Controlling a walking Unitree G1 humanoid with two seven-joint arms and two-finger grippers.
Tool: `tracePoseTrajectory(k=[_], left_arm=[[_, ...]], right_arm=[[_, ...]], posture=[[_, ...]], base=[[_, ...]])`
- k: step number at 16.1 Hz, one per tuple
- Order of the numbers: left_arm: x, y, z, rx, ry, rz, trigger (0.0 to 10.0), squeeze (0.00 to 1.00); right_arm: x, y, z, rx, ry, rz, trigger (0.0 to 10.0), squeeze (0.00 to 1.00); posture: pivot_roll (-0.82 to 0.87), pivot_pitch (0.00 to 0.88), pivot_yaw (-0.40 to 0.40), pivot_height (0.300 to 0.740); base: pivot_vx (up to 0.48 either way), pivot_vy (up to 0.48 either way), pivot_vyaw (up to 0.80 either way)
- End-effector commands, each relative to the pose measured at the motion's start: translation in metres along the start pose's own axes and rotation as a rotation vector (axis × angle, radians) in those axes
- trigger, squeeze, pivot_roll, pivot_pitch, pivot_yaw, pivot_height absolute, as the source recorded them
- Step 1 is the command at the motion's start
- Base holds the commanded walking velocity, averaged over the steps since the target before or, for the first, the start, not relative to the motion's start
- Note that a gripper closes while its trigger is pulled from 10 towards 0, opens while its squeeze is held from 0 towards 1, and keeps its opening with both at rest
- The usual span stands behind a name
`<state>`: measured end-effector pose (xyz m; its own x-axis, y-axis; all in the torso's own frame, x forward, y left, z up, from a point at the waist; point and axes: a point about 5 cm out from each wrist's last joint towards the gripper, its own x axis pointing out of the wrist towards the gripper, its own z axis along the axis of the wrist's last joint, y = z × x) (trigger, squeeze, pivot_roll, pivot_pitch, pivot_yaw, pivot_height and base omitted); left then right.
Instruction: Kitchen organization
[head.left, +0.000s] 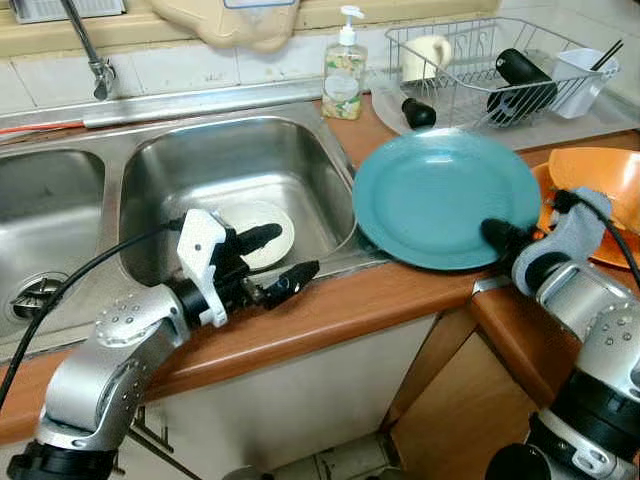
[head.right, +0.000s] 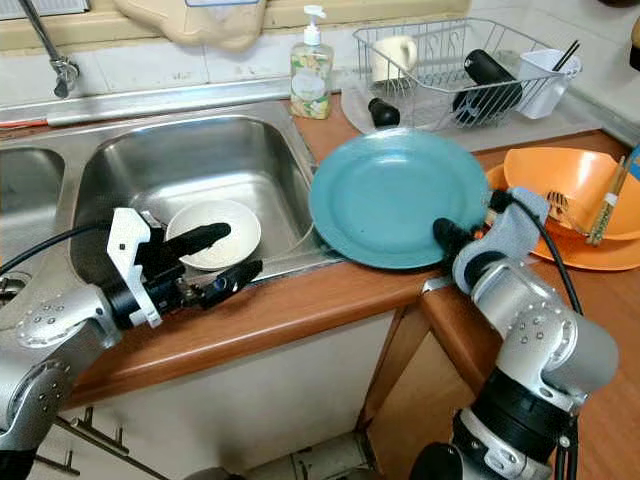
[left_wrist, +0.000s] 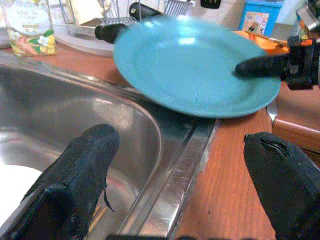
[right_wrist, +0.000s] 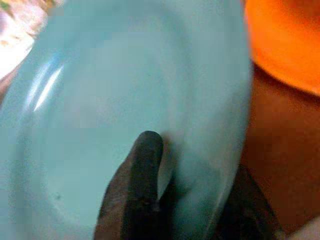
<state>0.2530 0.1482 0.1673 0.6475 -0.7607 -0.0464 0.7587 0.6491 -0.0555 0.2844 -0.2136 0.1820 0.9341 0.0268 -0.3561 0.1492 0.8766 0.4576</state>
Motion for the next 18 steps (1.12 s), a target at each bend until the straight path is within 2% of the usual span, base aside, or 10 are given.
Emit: tracePoseTrajectory(k=[1, 6, 9, 11, 12, 13, 14, 15, 17, 18], left_arm=[[0.0, -0.004, 0.004, 0.017, -0.004, -0.039, 10.0, 0.0], [-0.001, -0.005, 0.005, 0.016, -0.001, -0.042, 10.0, 0.0], [0.0, -0.001, 0.008, 0.022, -0.022, -0.016, 10.0, 0.0], [0.0, 0.002, 0.011, 0.014, -0.042, 0.004, 10.0, 0.0], [0.003, 0.007, 0.015, -0.014, -0.08, 0.035, 10.0, 0.0], [0.004, 0.008, 0.016, -0.028, -0.092, 0.039, 10.0, 0.0], [0.007, 0.01, 0.019, -0.056, -0.123, 0.048, 10.0, 1.0], [0.008, 0.011, 0.021, -0.067, -0.139, 0.052, 10.0, 1.0], [0.014, 0.017, 0.029, -0.131, -0.207, 0.047, 10.0, 1.0], [0.016, 0.019, 0.031, -0.162, -0.224, 0.036, 10.0, 0.47]], right_arm=[[0.001, 0.001, -0.005, 0.002, 0.03, 0.0, 0.0, 0.0], [0.002, 0.001, -0.001, 0.028, 0.006, 0.009, 0.0, 0.0], [0.001, 0.008, 0.01, 0.059, -0.061, 0.071, 0.0, 0.0], [-0.002, 0.015, 0.02, 0.073, -0.117, 0.138, 0.0, 0.0], [-0.006, 0.029, 0.034, 0.095, -0.196, 0.257, 0.0, 0.0], [-0.007, 0.032, 0.036, 0.093, -0.21, 0.283, 0.0, 0.0], [-0.009, 0.037, 0.041, 0.095, -0.232, 0.331, 0.0, 0.0], [-0.01, 0.039, 0.042, 0.098, -0.24, 0.352, 0.0, 0.0], [-0.016, 0.054, 0.05, 0.076, -0.282, 0.476, 0.0, 0.0], [-0.018, 0.058, 0.051, 0.072, -0.288, 0.513, 0.0, 0.0]], posture=[[-0.13, 0.0, 0.008, 0.74], [-0.13, 0.0, 0.009, 0.74], [-0.13, 0.0, 0.011, 0.74], [-0.13, 0.0, 0.012, 0.74], [-0.12, 0.0, 0.017, 0.74], [-0.12, 0.0, 0.017, 0.74], [-0.12, 0.0, 0.017, 0.74], [-0.12, 0.0, 0.017, 0.74], [-0.11, 0.0, 0.016, 0.74], [-0.11, 0.0, 0.018, 0.74]], base=[[0.0, 0.0, 0.0], [0.0, 0.0, 0.0], [0.0, 0.0, 0.0], [0.0, 0.0, 0.0], [0.0, 0.0, 0.0], [0.0, 0.0, 0.0], [0.0, 0.0, 0.0], [0.0, 0.0, 0.0], [0.0, 0.0, 0.0], [0.0, 0.0, 0.0]])
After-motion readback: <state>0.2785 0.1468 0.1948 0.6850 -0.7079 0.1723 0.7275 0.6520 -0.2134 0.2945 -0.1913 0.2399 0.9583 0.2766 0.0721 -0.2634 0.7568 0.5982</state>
